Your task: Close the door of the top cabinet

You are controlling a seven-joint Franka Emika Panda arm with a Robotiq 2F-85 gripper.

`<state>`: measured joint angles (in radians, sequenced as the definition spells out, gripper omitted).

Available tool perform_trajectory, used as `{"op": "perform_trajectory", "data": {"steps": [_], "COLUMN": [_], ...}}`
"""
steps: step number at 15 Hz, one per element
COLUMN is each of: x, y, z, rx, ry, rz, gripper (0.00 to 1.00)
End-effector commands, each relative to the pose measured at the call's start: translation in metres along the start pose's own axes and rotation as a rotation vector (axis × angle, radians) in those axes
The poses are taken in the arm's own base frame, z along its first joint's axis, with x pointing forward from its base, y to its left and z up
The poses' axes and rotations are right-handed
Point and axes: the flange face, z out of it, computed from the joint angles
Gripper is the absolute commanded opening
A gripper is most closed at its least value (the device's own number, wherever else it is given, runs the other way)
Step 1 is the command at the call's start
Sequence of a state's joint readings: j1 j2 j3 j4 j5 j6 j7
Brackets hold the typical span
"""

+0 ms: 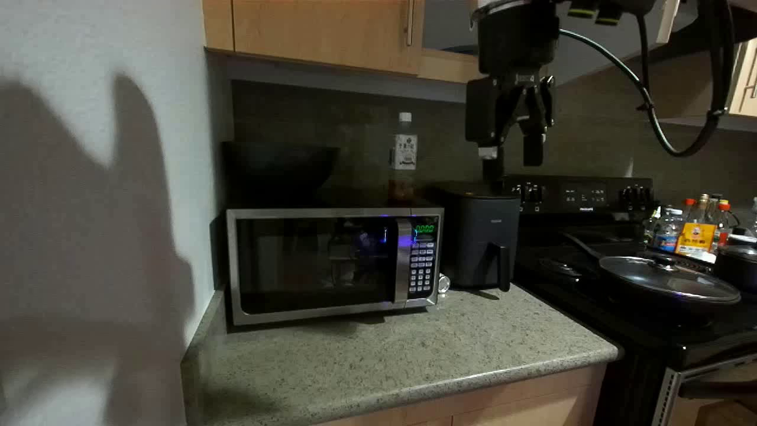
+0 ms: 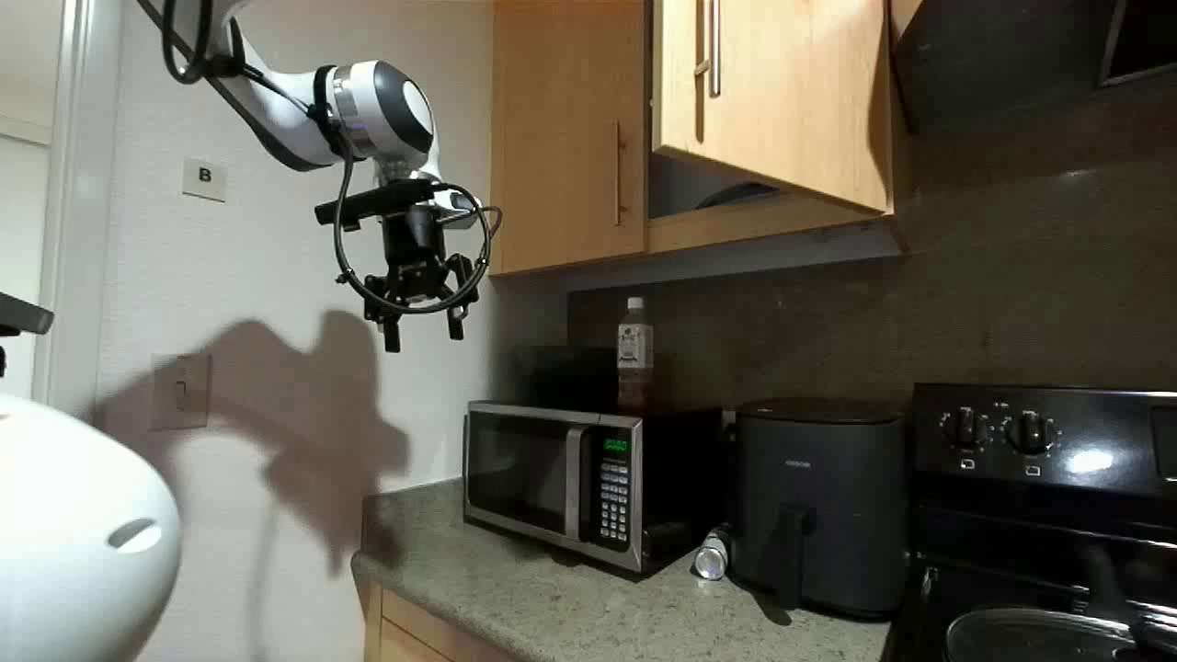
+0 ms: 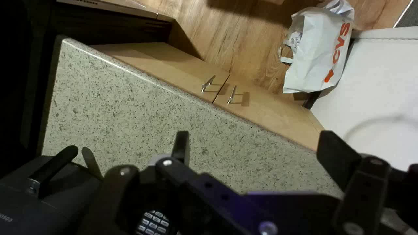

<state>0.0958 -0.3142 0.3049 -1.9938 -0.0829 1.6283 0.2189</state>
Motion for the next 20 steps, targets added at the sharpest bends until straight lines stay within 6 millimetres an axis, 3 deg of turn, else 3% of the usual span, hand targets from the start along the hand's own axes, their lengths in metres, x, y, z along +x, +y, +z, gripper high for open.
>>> {"op": "perform_trajectory", "data": {"steps": [1,7,11,15,19,20], "x": [0.0,0.0,-0.02,-0.061,-0.103,-0.079], "y": [0.0,0.0,0.034,0.078,0.1,0.098], "z": [-0.001,-0.001,0.003,0.004,-0.006,-0.006], "rx": [0.0,0.0,0.017,0.041,0.055,0.037], "ry": [-0.001,-0.001,-0.019,-0.056,-0.034,-0.047], "rz": [0.0,0.0,0.109,0.306,0.485,0.413], "gripper": [1.0,1.0,1.0,1.0,1.0,1.0]}}
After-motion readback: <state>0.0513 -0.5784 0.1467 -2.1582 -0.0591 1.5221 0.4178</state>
